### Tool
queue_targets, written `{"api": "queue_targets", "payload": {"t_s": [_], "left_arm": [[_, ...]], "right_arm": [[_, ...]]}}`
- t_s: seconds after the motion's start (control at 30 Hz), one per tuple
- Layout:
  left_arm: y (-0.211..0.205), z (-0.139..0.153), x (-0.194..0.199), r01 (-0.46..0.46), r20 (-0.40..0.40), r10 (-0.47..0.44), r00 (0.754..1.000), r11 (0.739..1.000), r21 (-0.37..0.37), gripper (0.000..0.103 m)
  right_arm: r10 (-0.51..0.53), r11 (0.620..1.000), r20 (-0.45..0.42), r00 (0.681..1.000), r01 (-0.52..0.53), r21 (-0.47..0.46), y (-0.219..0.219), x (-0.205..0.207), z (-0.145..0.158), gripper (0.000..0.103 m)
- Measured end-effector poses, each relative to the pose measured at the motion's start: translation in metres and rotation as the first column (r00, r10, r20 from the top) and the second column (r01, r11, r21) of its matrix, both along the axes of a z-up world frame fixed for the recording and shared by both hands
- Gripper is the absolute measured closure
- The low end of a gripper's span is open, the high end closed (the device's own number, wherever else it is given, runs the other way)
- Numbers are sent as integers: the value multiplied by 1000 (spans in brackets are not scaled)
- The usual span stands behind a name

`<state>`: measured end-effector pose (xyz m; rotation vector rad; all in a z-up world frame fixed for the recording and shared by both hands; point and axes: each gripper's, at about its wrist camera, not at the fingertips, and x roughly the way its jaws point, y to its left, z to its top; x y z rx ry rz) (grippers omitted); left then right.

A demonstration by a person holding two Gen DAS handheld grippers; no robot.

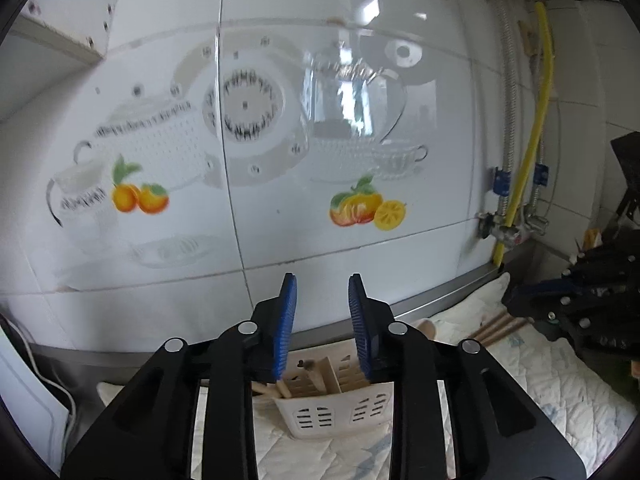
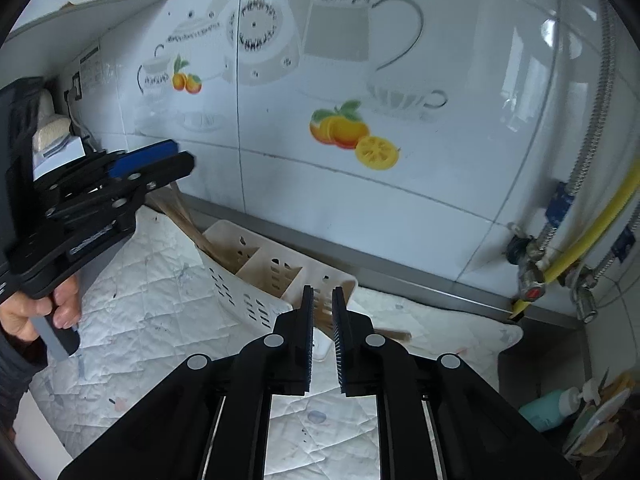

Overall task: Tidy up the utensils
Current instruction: 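Open the left gripper over the holder while the right gripper releases its chopstick inside, then lower the left gripper onto a chopstick and close while the right gripper grasps another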

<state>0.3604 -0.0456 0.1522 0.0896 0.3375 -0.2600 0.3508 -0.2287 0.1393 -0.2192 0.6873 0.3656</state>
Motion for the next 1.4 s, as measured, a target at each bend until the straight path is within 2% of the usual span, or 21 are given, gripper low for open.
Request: {"api": "queue_targets", "payload": {"t_s": [0.07,0.17,0.33,0.53,0.8,1.0,1.2,1.27,1.4], "left_arm": [[4,6,-18,8,9,-8,1000,1000,-16,71],[8,6,-43,14,4,-14,1000,1000,-23,70],[15,-13,-95,30,-30,-31,999,999,-18,68],[31,-60,-149,21,-124,-28,992,998,-61,65],[47,-128,-189,-14,-252,-8,968,996,-84,65],[43,-174,-214,6,-362,-57,931,990,-139,65],[27,-206,-229,0,-435,-75,897,986,-169,67],[23,-215,-230,-15,-464,-80,882,980,-197,71],[15,-226,-231,-25,-484,-78,871,979,-204,78]], "right_arm": [[0,1000,15,1000,0,13,-3,-12,4,92],[0,999,32,999,-1,38,-7,-37,4,92],[15,999,36,999,-17,48,-6,-88,-20,92],[22,999,-9,1000,-22,49,0,-146,-80,92],[-14,996,-118,993,24,81,5,-203,-165,92],[-82,993,-139,987,93,68,4,-218,-196,92],[-105,988,-160,982,122,98,-1,-222,-208,92],[-107,986,-163,981,126,107,-2,-222,-209,92],[-114,985,-159,981,132,110,0,-224,-211,92]]}}
